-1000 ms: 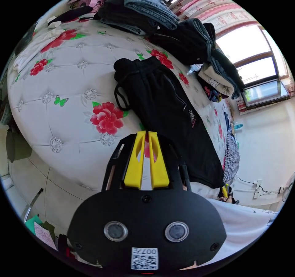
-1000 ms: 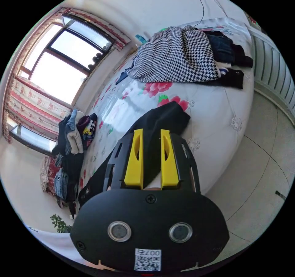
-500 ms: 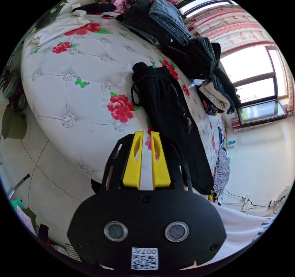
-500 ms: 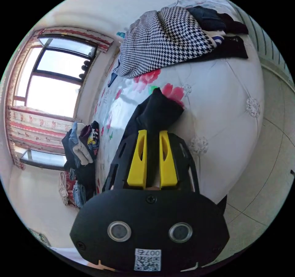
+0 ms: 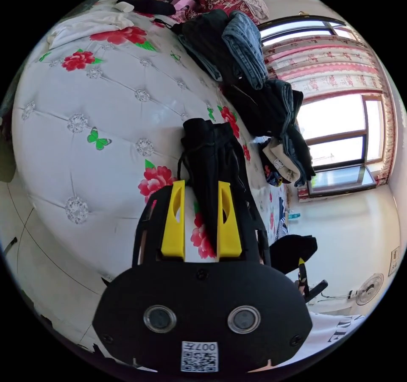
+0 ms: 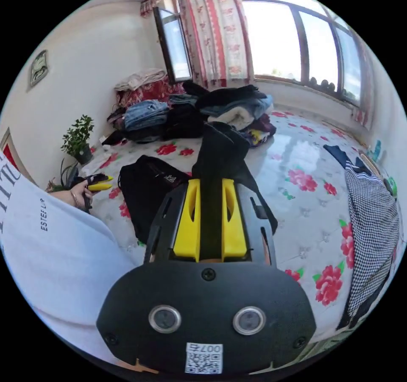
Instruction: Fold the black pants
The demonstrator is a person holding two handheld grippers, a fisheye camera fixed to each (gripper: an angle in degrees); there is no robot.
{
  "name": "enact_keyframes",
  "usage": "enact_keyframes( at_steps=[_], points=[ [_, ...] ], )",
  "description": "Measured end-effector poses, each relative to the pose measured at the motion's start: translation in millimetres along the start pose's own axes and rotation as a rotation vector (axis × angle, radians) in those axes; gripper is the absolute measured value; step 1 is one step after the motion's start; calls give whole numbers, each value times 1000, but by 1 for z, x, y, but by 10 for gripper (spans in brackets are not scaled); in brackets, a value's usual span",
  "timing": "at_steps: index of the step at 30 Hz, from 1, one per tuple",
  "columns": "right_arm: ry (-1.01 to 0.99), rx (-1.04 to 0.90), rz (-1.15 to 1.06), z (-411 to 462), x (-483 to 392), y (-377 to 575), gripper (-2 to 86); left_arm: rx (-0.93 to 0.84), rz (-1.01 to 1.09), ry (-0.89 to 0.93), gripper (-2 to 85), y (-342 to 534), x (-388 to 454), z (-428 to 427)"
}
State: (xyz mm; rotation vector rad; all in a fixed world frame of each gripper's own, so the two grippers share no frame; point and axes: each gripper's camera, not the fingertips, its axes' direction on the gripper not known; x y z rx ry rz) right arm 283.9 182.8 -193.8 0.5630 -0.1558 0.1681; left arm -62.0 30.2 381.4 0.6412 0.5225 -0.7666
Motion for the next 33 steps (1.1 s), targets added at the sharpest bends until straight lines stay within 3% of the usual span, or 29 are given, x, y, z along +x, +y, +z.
enact_keyframes(
  at_steps=[4, 10, 14, 17, 20, 22, 25, 28, 31, 33],
  points=[
    [-114, -319, -58, 85, -46, 9, 88, -56, -38, 46, 125, -22, 1, 45],
    [-98, -265, 24, 46, -41, 29, 84, -112, -103, 40, 100, -42, 9, 99],
    [-32, -222, 235, 11, -4, 54, 85, -116, -88, 51, 58, -41, 26, 120],
    [-13, -154, 405, -19, 25, 72, 85, -70, 124, 134, 48, -33, 85, 121],
    [-31, -57, 574, -48, 58, 92, 84, -75, 538, 160, 47, -10, 194, 123],
    [-51, -5, 670, -62, 80, 106, 83, -121, 871, 193, 47, 25, 286, 138],
    [-70, 89, 794, -83, 112, 127, 82, -263, 1149, 306, 49, 85, 377, 180],
    [-77, 169, 868, -99, 136, 143, 81, -492, 1237, 402, 66, 156, 421, 251],
    [-109, 187, 925, -101, 158, 156, 80, -727, 1168, 376, 96, 207, 423, 325],
    [-158, 182, 965, -98, 175, 164, 80, -782, 1126, 323, 107, 214, 411, 352]
  ],
)
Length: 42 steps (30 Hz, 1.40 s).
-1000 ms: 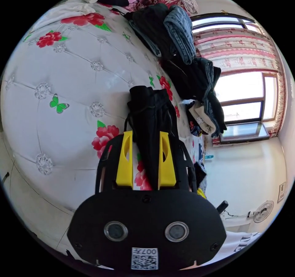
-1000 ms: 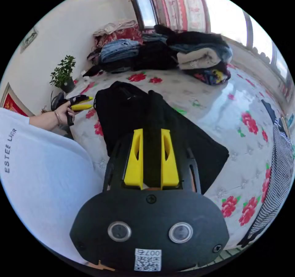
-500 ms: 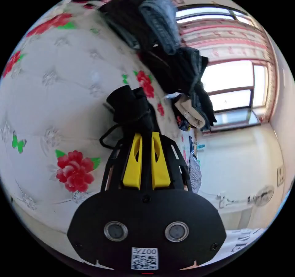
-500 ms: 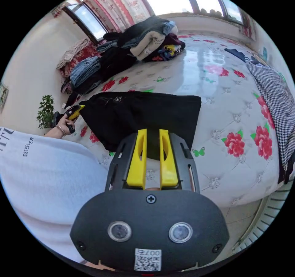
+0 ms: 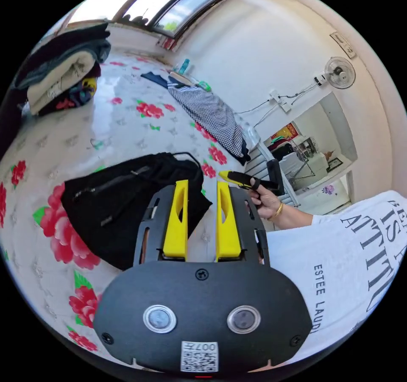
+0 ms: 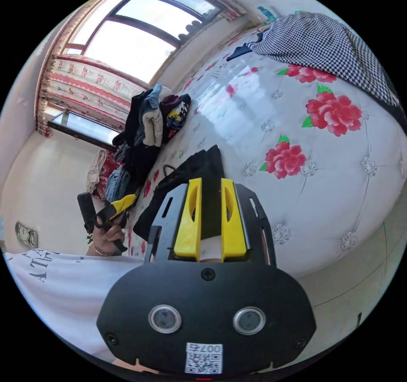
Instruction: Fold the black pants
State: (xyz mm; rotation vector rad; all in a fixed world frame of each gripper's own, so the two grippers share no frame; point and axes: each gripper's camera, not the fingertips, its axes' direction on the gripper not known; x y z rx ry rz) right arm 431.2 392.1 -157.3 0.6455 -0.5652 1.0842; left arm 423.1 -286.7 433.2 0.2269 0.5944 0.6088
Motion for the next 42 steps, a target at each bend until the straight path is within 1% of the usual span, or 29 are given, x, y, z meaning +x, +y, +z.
enact_keyframes(
  at_steps=[2, 4, 6, 7, 8, 9, 11, 12, 13, 15, 16, 17, 18, 20, 21, 22, 26, 28, 29, 31, 32, 34, 35, 36, 37, 38, 40, 41, 42],
  points=[
    [-33, -20, 20, 1, 12, -8, 81, -22, -77, -54, 111, 4, -25, 3],
    [-48, -52, 38, 5, 24, -16, 83, 36, -245, -125, 114, 20, -70, -12],
    [-56, -97, 50, 12, 39, -29, 84, 85, -385, -138, 117, 34, -104, -23],
    [-57, -107, 53, 14, 42, -32, 85, 128, -451, -116, 116, 42, -122, -27],
    [-65, -129, 61, 20, 49, -37, 85, 148, -488, -116, 128, 46, -130, -28],
    [-85, -155, 72, 28, 55, -42, 85, 161, -550, -133, 152, 48, -145, -25],
    [-132, -186, 77, 41, 59, -50, 81, 151, -604, -119, 166, 47, -162, -21],
    [-149, -199, 82, 49, 59, -55, 75, 190, -608, -107, 172, 46, -168, -20],
    [-155, -207, 82, 52, 59, -58, 73, 183, -604, -102, 174, 42, -174, -15],
    [-142, -254, 57, 65, 51, -70, 58, 110, -602, -82, 171, 32, -189, 4],
    [-122, -262, 48, 68, 49, -72, 54, 61, -596, -20, 166, 25, -201, 22],
    [-95, -290, 28, 72, 44, -78, 46, 59, -596, 31, 143, 22, -207, 29],
    [-115, -338, 26, 75, 42, -84, 39, 65, -613, 144, 96, 15, -219, 41],
    [-189, -370, 92, 72, 45, -97, 27, 74, -604, 194, 77, 0, -230, 44],
    [-294, -348, 118, 66, 42, -108, 22, 92, -564, 210, 71, -15, -231, 39],
    [-344, -337, 117, 63, 36, -114, 19, 105, -513, 226, 67, -34, -228, 30],
    [-498, -281, -35, 54, -45, -175, 9, 187, -345, 260, 64, -111, -216, -13],
    [-574, -216, -113, 49, -87, -214, 7, 268, -232, 248, 65, -173, -214, -63],
    [-620, -176, -179, 46, -120, -243, 7, 295, -211, 244, 65, -190, -215, -79],
    [-661, -108, -280, 45, -173, -286, 8, 394, -155, 203, 70, -257, -219, -138],
    [-677, -60, -331, 48, -207, -313, 10, 416, -151, 180, 73, -274, -221, -152],
    [-658, 9, -322, 63, -246, -349, 13, 477, -181, 62, 84, -328, -240, -193],
    [-601, 70, -294, 75, -261, -366, 16, 478, -210, 20, 88, -336, -247, -199],
    [-532, 130, -291, 89, -270, -375, 18, 475, -287, -63, 94, -344, -264, -205],
    [-504, 148, -284, 97, -271, -377, 19, 460, -358, -147, 94, -340, -277, -202],
    [-468, 148, -274, 116, -266, -376, 21, 447, -379, -190, 93, -336, -281, -196],
    [-429, 78, -293, 149, -248, -359, 23, 350, -386, -345, 92, -303, -288, -152],
    [-378, 29, -319, 170, -229, -338, 25, 314, -383, -383, 91, -291, -289, -137],
    [-276, -18, -360, 189, -204, -312, 26, 234, -387, -462, 90, -264, -290, -104]
  ],
)
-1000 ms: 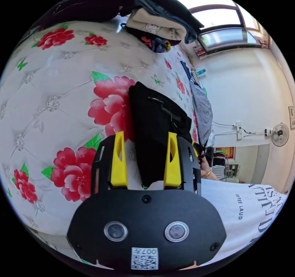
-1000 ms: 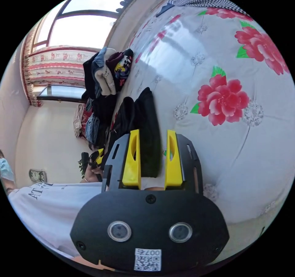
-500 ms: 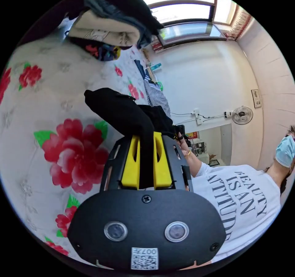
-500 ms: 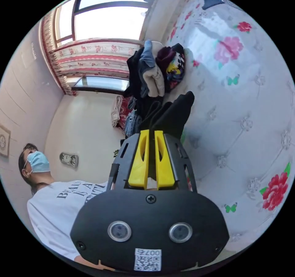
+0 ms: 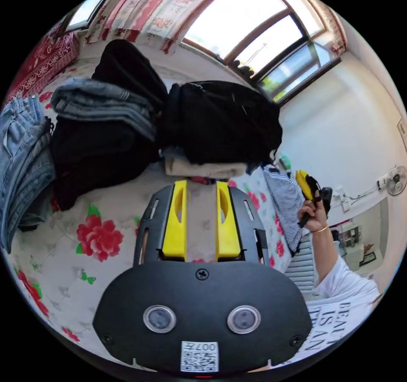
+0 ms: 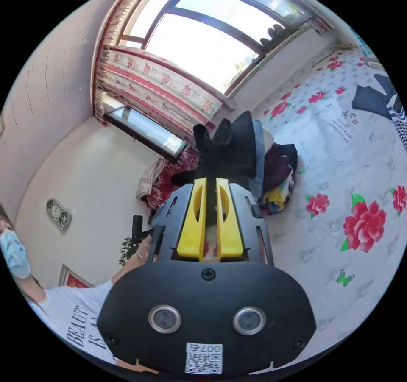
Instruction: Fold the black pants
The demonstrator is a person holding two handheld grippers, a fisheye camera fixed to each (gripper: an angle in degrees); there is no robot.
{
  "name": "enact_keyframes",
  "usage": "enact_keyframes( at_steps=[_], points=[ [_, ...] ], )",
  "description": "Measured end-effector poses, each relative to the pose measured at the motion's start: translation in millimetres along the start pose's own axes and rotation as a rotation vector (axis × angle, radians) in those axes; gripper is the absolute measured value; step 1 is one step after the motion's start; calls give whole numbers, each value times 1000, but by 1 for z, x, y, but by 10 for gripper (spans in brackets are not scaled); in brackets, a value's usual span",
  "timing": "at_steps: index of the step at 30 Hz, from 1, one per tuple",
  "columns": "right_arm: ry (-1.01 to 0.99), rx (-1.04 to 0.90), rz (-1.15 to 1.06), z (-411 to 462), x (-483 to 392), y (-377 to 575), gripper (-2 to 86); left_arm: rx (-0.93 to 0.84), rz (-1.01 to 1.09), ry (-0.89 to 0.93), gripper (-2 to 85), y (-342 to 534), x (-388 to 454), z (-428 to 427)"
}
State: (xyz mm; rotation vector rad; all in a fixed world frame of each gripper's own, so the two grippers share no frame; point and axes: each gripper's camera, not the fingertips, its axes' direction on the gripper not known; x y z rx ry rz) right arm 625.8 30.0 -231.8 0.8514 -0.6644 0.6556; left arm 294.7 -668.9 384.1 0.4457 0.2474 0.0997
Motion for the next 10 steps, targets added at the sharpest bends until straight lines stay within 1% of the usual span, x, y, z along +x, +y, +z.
enact_keyframes(
  at_steps=[1, 2, 3, 4, 6, 7, 8, 9, 10],
  points=[
    [63, -41, -14, 5, 10, 19, 27, -78, 14, -67, 87, 37, 0, 27],
    [204, -128, -40, 12, 30, 57, 29, -118, 11, -88, 85, 56, -1, 40],
    [350, -214, -58, 12, 50, 95, 32, -190, -6, -101, 82, 95, -1, 62],
    [415, -251, -57, 9, 60, 112, 34, -254, -33, -93, 85, 133, 0, 78],
    [641, -361, -28, -21, 97, 163, 42, -308, -70, -105, 93, 185, 8, 91],
    [689, -367, -14, -33, 105, 172, 44, -336, -96, -149, 97, 214, 18, 95],
    [781, -350, 13, -62, 119, 183, 49, -348, -101, -167, 99, 227, 24, 96],
    [872, -311, 47, -93, 132, 189, 53, -369, -100, -198, 101, 247, 39, 99],
    [919, -290, 65, -108, 138, 190, 56, -361, -89, -235, 103, 262, 55, 99]
  ],
)
